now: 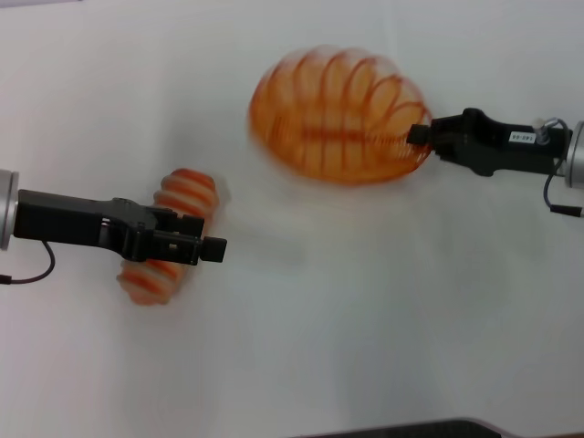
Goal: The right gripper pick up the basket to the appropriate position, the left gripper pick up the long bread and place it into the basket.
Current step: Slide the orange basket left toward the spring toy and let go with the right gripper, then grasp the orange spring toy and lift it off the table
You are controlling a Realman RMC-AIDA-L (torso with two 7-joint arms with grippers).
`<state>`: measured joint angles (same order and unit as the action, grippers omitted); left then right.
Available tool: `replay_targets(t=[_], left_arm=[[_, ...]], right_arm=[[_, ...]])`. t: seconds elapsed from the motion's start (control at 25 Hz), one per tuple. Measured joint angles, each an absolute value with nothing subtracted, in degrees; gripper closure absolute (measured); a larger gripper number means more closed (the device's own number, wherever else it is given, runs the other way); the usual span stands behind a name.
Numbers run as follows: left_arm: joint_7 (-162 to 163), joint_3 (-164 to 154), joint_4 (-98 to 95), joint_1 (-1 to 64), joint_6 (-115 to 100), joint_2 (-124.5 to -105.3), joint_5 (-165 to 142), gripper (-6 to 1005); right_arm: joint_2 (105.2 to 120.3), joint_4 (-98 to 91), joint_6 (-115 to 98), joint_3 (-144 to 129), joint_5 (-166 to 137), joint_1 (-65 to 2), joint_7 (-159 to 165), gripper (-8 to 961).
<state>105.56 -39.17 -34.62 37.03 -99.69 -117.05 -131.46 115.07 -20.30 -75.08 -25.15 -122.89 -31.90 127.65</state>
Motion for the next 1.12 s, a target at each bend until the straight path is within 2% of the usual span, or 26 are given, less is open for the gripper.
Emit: replay_targets(t=[0.12,0.32,0.64,0.96,1.12], left_arm=[[105.53,-39.19,-34.62,36.83,-99.37,-117.16,-131.39,202],[105.35,-39.20,-34.22,36.84,-99.23,-117.25,-131.39,203],[105.16,-38.94,-34.21,36.48,-99.47,-117.16,-131.43,204],[105.04,-38.77,-34.35,35.93,-99.40,-117.16,-131.49,203],[105.05,-38.33,-34.23,35.81,-98.93,-117.21,-131.35,203]], right_arm=[[115.24,-19.45,-74.92,-25.07,-122.88,-31.63,127.70,831],[115.77,-19.22,-75.71,-25.02,-122.86,-31.24,127.19,632],[116.60,-21.66,-76.37,-22.77,-122.87,-28.55,123.38,370],[116.07,-25.72,-82.80,-13.83,-109.43,-23.62,97.65,341],[114.55,-26.33,-97.89,-15.64,-108.31,-23.51,82.94,345]])
